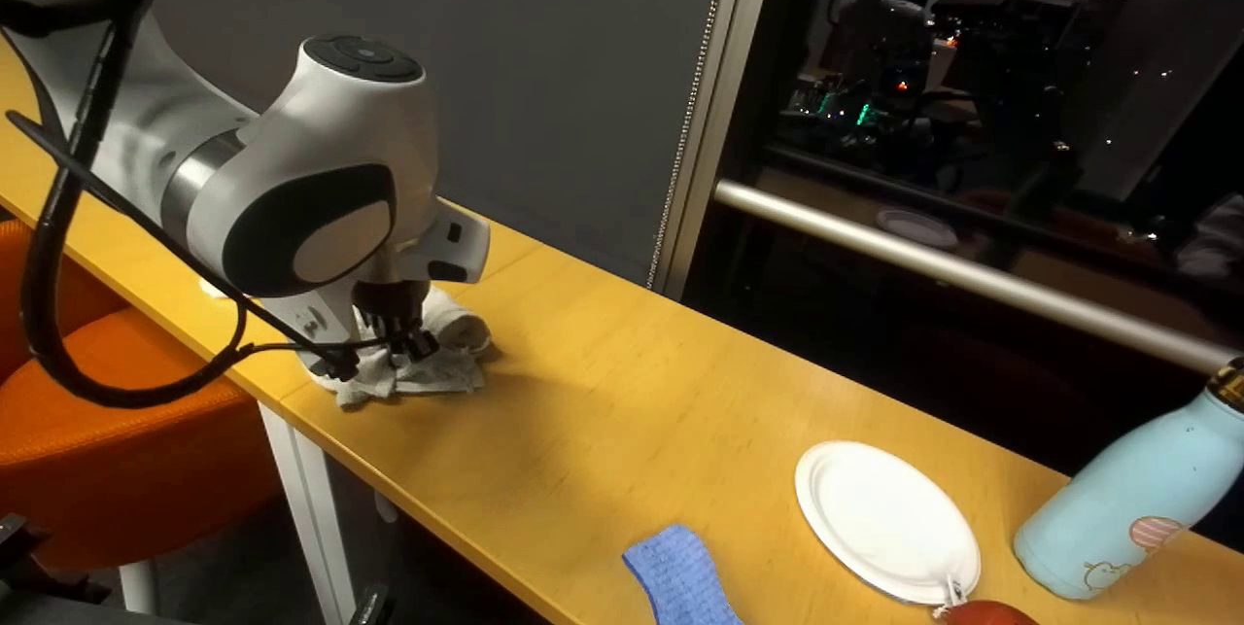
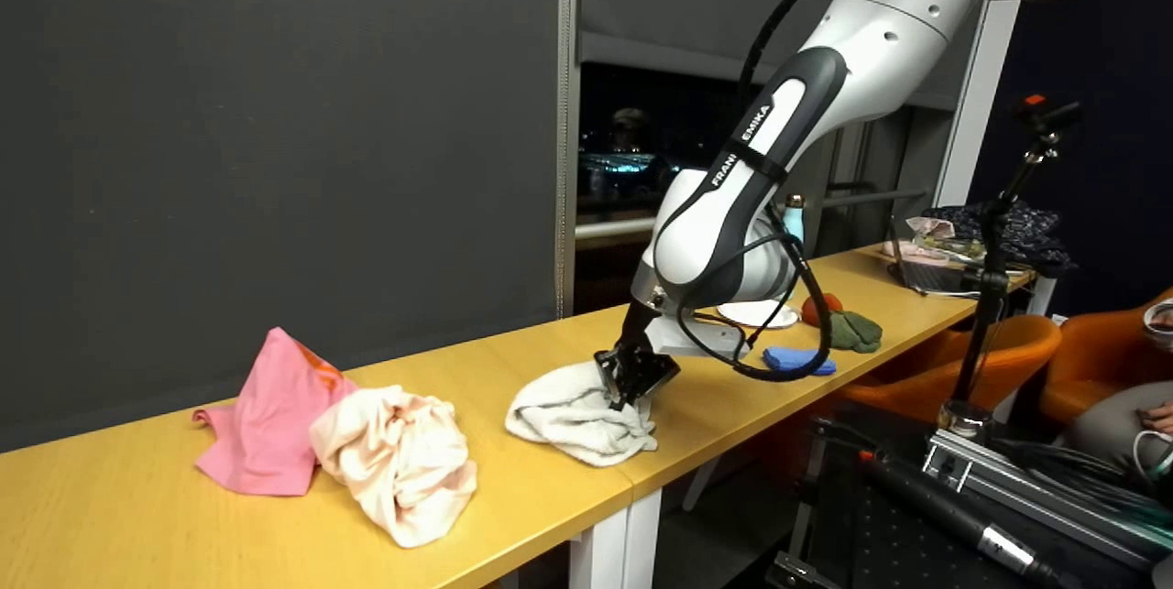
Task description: Fold the peach t-shirt, move it to the left and then use the white towel to wipe the table
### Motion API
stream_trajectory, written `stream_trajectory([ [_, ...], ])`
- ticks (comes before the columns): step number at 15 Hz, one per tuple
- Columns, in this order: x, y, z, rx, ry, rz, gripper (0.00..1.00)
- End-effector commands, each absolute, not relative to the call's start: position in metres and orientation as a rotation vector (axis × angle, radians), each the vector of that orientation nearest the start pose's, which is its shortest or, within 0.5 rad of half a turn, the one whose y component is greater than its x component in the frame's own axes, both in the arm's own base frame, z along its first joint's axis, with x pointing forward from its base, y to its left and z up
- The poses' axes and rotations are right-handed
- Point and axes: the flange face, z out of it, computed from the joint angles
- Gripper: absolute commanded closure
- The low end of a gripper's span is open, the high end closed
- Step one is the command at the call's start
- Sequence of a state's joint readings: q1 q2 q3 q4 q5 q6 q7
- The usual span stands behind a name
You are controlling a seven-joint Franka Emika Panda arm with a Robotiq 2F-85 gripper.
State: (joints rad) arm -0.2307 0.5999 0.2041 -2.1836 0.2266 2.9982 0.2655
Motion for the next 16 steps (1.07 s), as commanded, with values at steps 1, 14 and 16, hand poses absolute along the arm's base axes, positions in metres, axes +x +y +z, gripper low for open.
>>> stream_trajectory([
  [1,0.526,-0.086,0.143,-2.896,0.934,-0.212,0.97],
  [14,0.526,-0.242,0.106,-2.956,1.313,-0.266,0.97],
  [16,0.547,-0.254,0.104,-2.945,1.336,-0.311,0.97],
])
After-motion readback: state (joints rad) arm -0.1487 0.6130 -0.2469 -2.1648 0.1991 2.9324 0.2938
